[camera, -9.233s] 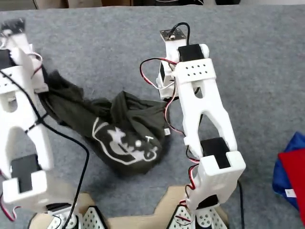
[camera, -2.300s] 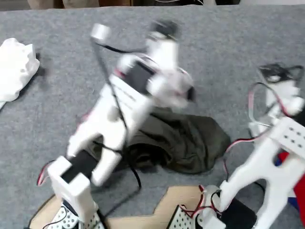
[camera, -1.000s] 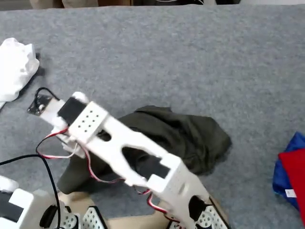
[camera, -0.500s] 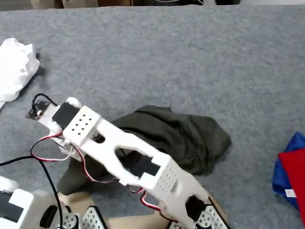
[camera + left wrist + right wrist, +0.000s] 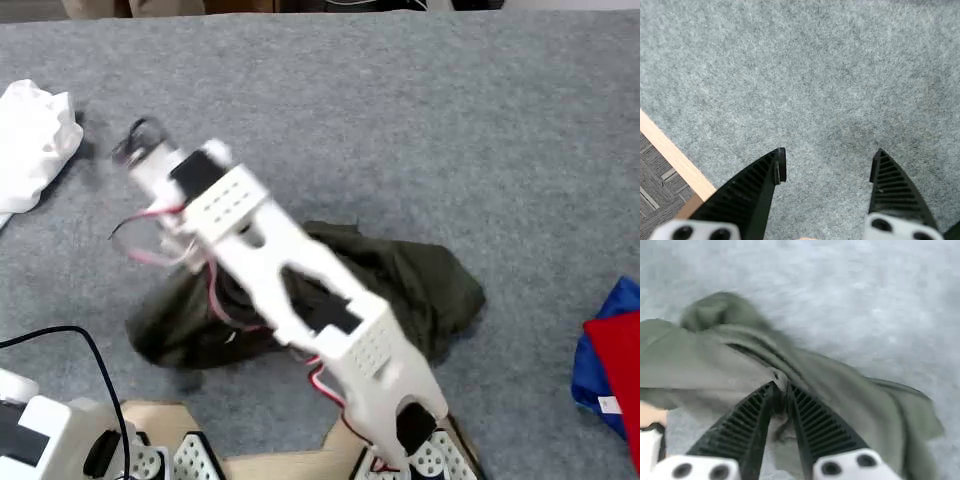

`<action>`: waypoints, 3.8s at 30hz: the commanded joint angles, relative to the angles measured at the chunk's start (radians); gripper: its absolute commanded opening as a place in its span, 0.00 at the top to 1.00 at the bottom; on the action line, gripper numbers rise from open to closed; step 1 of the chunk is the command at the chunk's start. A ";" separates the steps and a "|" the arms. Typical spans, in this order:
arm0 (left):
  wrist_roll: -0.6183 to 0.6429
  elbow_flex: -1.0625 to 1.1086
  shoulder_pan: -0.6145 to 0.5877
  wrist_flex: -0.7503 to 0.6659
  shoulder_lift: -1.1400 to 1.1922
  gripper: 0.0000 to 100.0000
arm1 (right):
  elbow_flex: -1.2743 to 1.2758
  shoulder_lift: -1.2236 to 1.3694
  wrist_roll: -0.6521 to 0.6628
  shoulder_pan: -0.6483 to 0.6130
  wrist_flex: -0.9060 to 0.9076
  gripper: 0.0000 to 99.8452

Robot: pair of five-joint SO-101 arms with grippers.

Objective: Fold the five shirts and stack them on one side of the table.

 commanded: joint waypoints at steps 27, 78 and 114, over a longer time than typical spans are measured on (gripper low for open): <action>0.002 0.002 0.388 0.219 -0.047 0.72 | 0.229 -0.120 0.199 0.944 -0.086 0.99; 0.807 0.080 1.363 -0.230 0.397 0.83 | 0.197 0.120 0.477 1.102 -0.554 0.99; 0.712 -0.853 1.238 0.155 0.400 0.98 | 0.142 0.148 0.486 1.055 -0.470 0.99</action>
